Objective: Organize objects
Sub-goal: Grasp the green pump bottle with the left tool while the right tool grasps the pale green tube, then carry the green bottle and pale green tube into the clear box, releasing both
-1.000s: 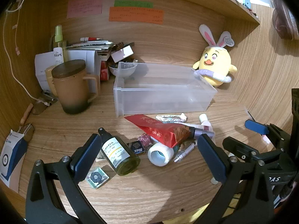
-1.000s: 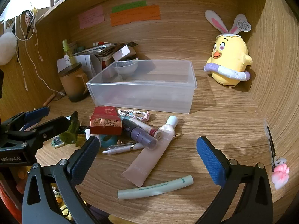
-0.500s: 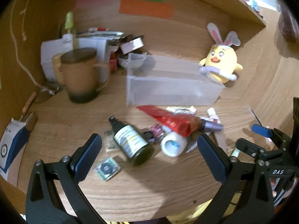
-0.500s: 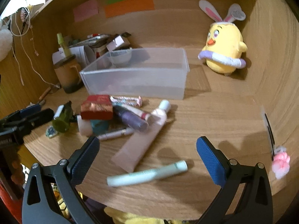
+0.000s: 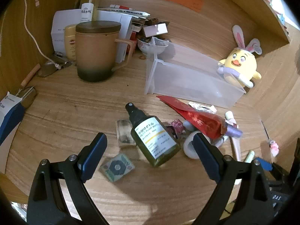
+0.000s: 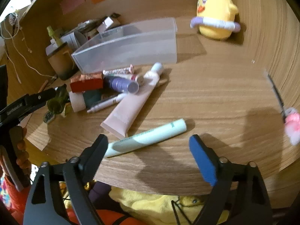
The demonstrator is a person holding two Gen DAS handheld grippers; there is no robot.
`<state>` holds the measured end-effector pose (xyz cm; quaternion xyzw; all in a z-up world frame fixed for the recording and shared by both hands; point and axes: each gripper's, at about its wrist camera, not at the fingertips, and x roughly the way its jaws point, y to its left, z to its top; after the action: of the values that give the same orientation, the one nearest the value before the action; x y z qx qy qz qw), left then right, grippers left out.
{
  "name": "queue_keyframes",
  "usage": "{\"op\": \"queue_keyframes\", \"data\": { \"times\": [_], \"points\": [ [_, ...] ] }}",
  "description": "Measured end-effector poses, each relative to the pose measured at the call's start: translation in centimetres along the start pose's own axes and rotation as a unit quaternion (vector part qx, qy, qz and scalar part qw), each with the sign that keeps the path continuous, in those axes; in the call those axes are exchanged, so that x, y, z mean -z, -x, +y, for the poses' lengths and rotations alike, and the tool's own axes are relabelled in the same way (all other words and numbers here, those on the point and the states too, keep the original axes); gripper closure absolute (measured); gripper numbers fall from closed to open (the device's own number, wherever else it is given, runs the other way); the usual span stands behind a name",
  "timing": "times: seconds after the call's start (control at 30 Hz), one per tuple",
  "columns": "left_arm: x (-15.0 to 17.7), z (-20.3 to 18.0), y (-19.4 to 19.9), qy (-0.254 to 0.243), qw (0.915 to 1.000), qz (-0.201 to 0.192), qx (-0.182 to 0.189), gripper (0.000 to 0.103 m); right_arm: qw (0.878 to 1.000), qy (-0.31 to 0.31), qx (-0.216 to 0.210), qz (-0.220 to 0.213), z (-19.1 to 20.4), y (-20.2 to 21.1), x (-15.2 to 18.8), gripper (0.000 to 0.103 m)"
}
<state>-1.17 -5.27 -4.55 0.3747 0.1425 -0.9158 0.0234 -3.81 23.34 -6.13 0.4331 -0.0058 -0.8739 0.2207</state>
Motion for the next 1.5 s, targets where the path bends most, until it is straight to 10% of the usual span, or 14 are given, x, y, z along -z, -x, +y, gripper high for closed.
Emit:
{"op": "queue_keyframes", "data": {
  "times": [0.73,1.5],
  "points": [
    [0.2,-0.3,-2.2,-0.015,0.9991,-0.001,-0.040,0.062,0.997,0.050,0.055,-0.016,0.1,-0.5,-0.5,0.088],
    [-3.6,-3.5,2.1,-0.062,0.9947,-0.078,-0.023,0.062,0.988,0.060,0.044,-0.134,0.6,2.7,-7.3,0.089]
  ]
}}
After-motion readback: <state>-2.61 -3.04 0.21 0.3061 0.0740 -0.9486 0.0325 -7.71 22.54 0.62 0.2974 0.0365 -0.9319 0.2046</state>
